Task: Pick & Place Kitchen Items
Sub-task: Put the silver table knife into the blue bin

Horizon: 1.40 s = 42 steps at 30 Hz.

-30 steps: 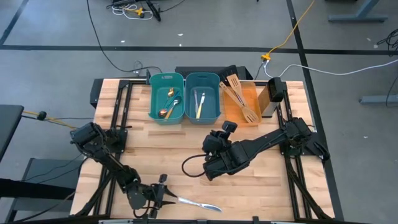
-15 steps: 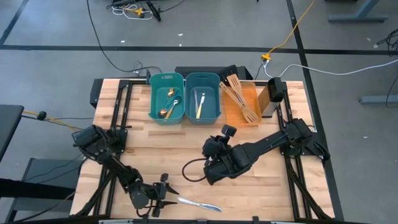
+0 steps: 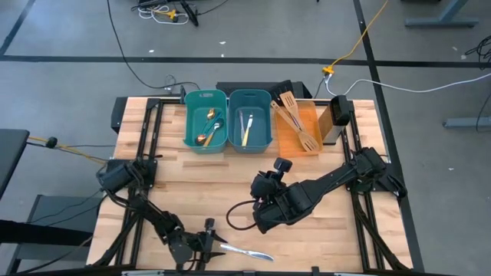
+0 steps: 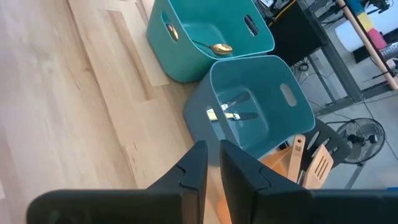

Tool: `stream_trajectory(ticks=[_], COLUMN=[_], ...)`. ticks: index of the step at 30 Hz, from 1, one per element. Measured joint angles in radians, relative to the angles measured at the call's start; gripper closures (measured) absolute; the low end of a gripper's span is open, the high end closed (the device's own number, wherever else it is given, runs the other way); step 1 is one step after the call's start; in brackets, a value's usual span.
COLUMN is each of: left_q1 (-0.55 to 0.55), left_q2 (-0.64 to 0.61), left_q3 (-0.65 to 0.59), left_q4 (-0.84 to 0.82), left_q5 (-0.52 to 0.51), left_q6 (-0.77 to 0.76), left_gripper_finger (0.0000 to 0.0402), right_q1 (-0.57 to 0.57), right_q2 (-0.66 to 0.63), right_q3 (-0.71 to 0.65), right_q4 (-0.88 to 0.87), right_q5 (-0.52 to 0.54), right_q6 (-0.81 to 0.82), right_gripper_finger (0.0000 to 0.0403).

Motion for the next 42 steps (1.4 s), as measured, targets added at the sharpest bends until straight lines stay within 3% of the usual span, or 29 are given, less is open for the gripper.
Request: stream_trajectory(ticks=[16, 42], left_q1=[0.036, 0.057], left_q2=[0.051, 0.13], left_q3=[0.001, 0.032], left_q4=[0.048, 0.145], left_q5=[0.052, 0.051], left_q6=[-0.008, 0.014], left_gripper_finger=[0.0213, 0.0213], right_q1=[-0.001, -0.001], right_q2=[0.0, 0.0], right_q3=[0.0, 0.0], right_q4=[0.008, 0.029], right_q5=[0.001, 0.001], right_q6=[-0.007, -0.03], right_gripper_finger=[0.035, 0.035])
